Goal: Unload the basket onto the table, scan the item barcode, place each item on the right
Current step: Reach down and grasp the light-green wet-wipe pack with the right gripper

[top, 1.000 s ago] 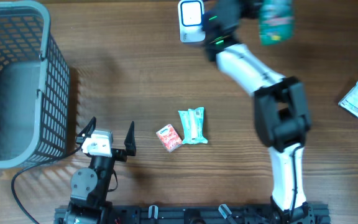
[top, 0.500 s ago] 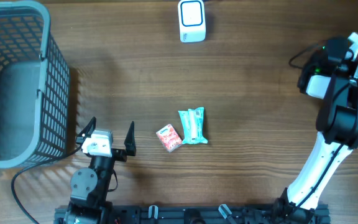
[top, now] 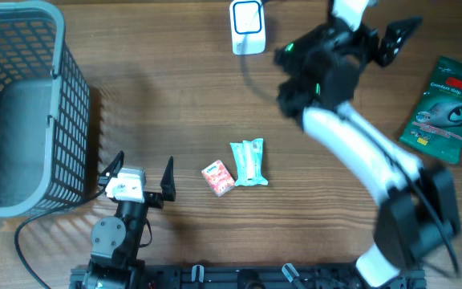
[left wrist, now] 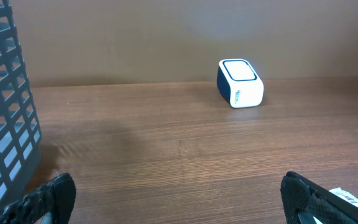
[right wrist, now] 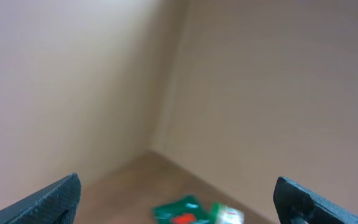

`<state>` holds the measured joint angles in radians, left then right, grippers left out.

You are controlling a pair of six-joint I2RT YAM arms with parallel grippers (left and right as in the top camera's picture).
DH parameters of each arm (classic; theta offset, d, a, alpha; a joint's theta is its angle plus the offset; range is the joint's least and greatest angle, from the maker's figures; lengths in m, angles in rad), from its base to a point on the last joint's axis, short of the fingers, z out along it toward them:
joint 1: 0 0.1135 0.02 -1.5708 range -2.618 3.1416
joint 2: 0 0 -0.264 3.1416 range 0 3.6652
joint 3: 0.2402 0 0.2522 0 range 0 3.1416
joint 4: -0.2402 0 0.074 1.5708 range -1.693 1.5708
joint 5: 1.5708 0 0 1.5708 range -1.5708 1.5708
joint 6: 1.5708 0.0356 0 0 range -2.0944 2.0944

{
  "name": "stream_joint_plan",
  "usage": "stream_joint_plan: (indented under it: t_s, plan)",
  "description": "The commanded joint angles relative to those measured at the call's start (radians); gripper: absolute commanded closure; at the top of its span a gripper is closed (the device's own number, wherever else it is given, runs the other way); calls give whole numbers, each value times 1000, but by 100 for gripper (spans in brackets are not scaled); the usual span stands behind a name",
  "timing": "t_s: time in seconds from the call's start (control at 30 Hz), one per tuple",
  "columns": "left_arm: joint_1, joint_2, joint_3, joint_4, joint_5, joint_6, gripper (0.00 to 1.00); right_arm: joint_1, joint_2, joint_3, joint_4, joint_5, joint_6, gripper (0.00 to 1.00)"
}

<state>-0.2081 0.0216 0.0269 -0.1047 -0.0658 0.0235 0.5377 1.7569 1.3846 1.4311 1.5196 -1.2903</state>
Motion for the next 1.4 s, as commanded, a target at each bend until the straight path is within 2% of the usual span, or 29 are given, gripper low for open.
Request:
stream_joint_plan:
  t_s: [0.0,0.1,0.2,0.3,0.37,0.47,0.53,0.57,0.63,0.67,0.7,0.77,0.8,0.83,0.9,0.97,1.0,1.1,1.17,1.27,1.3,1.37]
  plan:
    - [-3,-3,-4,3,-6,-6,0,222,-198,21,8,0,-76,0]
    - [-3,-3,-4,3,-6,-6,0,402,-259,10,9,0,-177,0]
    - [-3,-3,-4,3,-6,-6,0,504,-258,-83,8,0,-142,0]
    - [-3,-3,-4,3,-6,-6,0,506,-257,-224,-17,-1,-81,0]
    - [-3,-3,-4,3,-6,-6,0,495,-257,-292,-116,-62,-76,0]
    - [-3,-3,-4,3,-6,-6,0,491,-257,-241,-143,-280,-240,0]
    - [-3,-3,-4,3,-6,-6,0,488,-257,-181,-182,-402,-245,0]
    - [-3,-3,-4,3,-6,-6,0,479,-257,-153,-270,-467,-234,0]
    - [-3,-3,-4,3,-6,-6,0,431,-257,-87,-679,-623,-171,0]
    - [-3,-2,-4,3,-6,-6,0,385,-257,-34,-930,-698,-35,0]
    - [-3,-2,-4,3,-6,-6,0,350,-257,-5,-1033,-723,104,0]
    - [-3,-2,-4,3,-6,-6,0,255,-257,24,-1221,-740,522,0]
    - [-3,-2,-4,3,-6,-6,0,202,-257,24,-1383,-822,735,0]
    - [-3,-2,-4,3,-6,-6,0,151,-257,24,-1570,-1003,919,0]
    - [-3,-2,-4,3,-6,-6,0,46,-257,22,-1860,-1524,1183,0]
    - [-3,-2,-4,3,-6,-6,0,-34,-257,14,-2047,-1930,1321,0]
    - [-3,-2,-4,3,-6,-6,0,-46,-257,14,-2154,-1989,1319,0]
    - [-3,-2,-4,3,-6,-6,0,-43,-250,-7,-2287,-1969,1330,0]
    - [-3,-2,-4,3,-6,-6,0,-43,-241,-71,-2279,-1892,1489,0]
    - [-3,-2,-4,3,-6,-6,0,-20,-185,-159,-2269,-1532,1769,0]
    - [-3,-2,-4,3,-6,-6,0,-9,-157,-169,-2259,-1534,1792,0]
    - [-3,-2,-4,3,-6,-6,0,5,-93,-176,-2203,-1683,1794,0]
